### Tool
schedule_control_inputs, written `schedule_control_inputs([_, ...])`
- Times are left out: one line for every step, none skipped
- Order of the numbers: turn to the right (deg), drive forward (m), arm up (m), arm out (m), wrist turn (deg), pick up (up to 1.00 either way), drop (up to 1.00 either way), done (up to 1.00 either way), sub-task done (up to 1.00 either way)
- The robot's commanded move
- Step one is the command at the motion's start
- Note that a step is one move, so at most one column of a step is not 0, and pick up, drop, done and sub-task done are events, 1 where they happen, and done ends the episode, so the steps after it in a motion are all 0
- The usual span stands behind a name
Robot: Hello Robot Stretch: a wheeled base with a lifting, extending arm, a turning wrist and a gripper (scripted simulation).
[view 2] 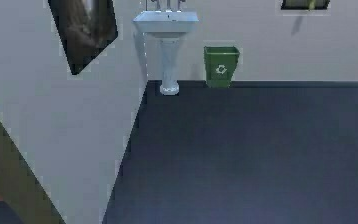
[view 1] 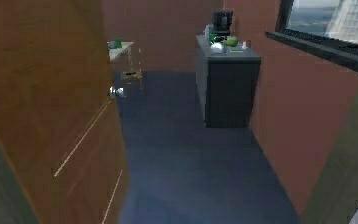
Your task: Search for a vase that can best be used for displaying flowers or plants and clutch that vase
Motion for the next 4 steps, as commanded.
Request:
schedule_control_inputs([0.0,1.00,0.00,0.00,0.0,0.00,0.00,0.00,0.00])
schedule_control_inputs([-6.0,0.00,0.00,0.00,0.0,0.00,0.00,0.00,0.00])
schedule_control_inputs([0.0,0.55,0.00,0.00,0.0,0.00,0.00,0.00,0.00])
schedule_control_inputs([-6.0,0.00,0.00,0.00,0.0,0.00,0.00,0.00,0.00])
